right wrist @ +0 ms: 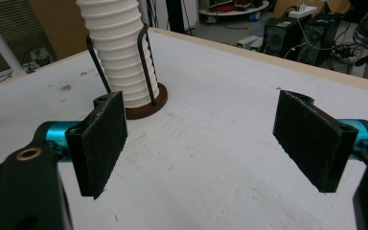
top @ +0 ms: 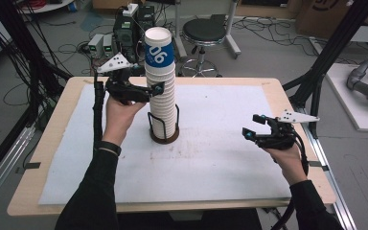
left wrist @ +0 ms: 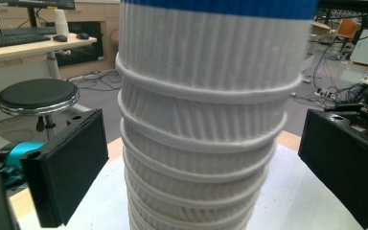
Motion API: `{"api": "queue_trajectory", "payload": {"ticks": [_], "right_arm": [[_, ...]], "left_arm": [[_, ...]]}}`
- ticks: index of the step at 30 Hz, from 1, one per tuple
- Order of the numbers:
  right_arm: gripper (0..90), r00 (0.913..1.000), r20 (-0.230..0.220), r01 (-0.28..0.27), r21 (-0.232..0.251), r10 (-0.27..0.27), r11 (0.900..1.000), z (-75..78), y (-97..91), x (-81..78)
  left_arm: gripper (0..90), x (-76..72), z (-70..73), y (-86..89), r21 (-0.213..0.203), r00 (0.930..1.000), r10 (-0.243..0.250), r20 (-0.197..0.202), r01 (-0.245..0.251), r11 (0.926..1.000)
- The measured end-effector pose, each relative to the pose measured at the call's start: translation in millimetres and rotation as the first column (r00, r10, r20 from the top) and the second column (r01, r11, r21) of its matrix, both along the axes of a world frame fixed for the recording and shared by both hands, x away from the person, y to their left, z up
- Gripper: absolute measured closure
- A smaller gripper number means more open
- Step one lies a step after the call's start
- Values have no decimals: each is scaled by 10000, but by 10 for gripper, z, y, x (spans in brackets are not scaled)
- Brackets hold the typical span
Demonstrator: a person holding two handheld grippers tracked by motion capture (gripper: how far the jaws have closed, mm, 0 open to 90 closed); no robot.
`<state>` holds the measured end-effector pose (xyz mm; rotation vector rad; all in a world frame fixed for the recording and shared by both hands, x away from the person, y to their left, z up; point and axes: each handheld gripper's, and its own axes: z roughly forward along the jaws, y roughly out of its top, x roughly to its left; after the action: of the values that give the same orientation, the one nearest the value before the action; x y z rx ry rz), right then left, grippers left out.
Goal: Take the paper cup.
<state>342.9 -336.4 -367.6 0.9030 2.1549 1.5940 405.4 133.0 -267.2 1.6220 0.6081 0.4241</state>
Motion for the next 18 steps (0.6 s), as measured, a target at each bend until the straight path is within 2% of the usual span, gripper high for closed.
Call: {"api": "queue_trajectory", "payload": {"ticks": [12, 14, 18], "right_arm": [[198, 9997, 4, -247, -15, 247, 9997, 1, 52, -10], [198, 9997, -21, -248, -12, 248, 9997, 2, 54, -12], [198, 9996, -19, -273, -24, 273, 9996, -1, 65, -10]], "left_arm": [[35, 100, 34, -121, 270, 10000, 1, 94, -4, 9996], [37, 109, 25, -125, 249, 10000, -8, 26, 7, 9997], [96, 124, 20, -111, 98, 9998, -179, 57, 179, 9998]]}}
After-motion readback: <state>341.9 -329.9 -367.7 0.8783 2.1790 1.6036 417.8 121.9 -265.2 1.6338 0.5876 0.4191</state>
